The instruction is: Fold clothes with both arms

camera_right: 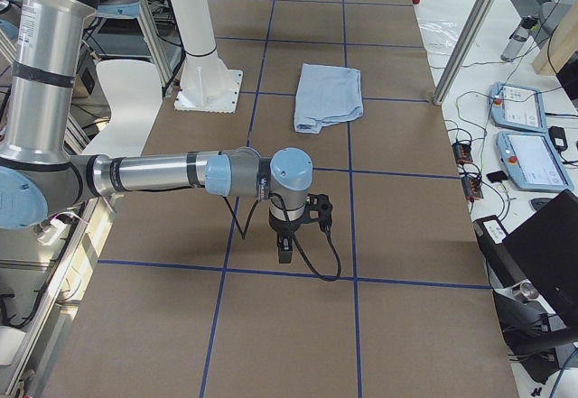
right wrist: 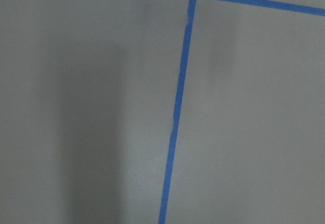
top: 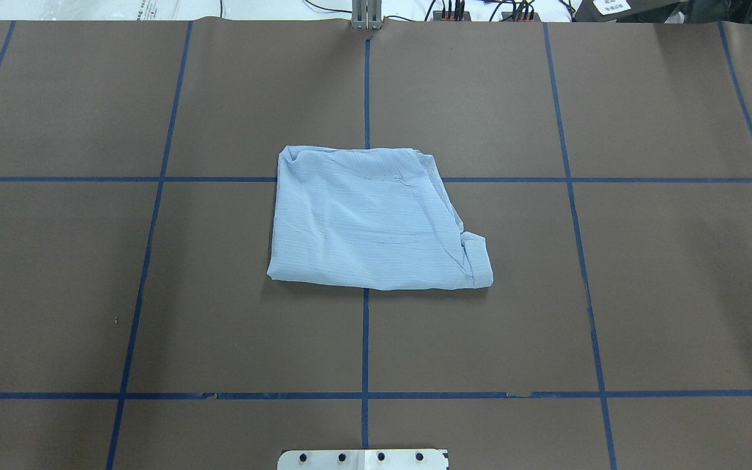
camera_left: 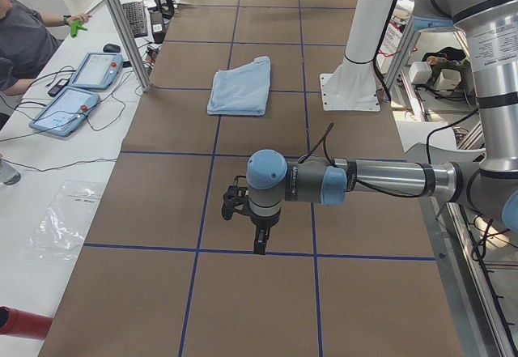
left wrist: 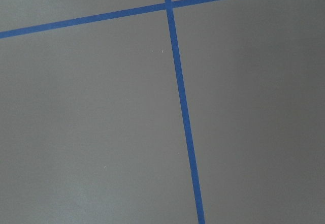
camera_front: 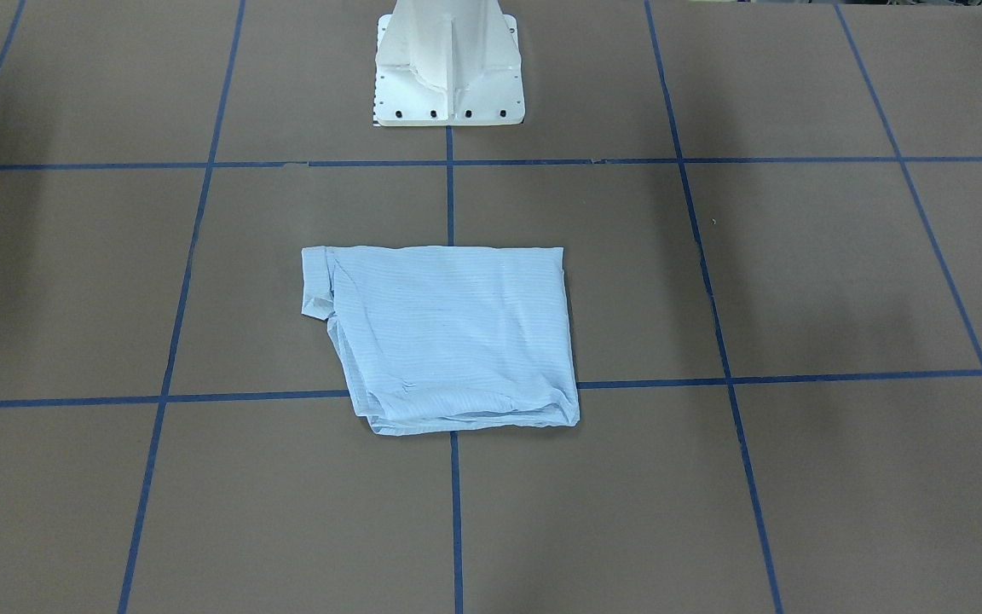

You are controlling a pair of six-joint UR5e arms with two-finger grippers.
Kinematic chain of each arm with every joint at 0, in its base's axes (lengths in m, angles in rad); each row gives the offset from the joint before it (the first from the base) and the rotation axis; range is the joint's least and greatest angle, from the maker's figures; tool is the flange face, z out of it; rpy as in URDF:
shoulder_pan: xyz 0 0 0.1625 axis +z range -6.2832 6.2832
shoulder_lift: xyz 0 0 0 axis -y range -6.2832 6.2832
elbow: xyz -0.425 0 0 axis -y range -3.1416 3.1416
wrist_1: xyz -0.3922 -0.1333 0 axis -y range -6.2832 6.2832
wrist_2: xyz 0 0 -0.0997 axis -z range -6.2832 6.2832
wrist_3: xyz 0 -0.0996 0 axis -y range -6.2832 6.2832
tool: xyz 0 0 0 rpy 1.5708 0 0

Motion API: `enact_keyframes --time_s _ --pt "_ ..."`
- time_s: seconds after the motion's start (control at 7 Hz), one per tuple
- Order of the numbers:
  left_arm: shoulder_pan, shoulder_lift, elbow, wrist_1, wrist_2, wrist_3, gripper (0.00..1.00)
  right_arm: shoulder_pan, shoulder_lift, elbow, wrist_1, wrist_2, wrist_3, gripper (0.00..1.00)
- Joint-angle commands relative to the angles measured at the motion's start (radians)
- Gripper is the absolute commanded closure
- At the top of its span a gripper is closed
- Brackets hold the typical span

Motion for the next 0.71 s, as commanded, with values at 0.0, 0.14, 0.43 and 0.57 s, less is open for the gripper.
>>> enact_keyframes --time_s 0.0,0.14,0.43,0.57 --pt "0.0 0.0 0.002 0.0 0.0 0.0 0.0 0.0 0.0 0.0 0.0 -0.001 0.0 0.0" --pt "0.0 0.0 0.003 0.0 0.0 0.0 0.0 0.0 0.0 0.0 0.0 -0.001 0.0 0.0" --pt "0.0 0.0 0.008 0.002 0.0 0.0 0.0 0.0 0.0 0.002 0.002 -0.001 -0.002 0.0" --pt "0.0 0.0 0.009 0.002 0.0 0.0 0.0 0.0 0.001 0.002 0.002 -0.001 -0.002 0.0"
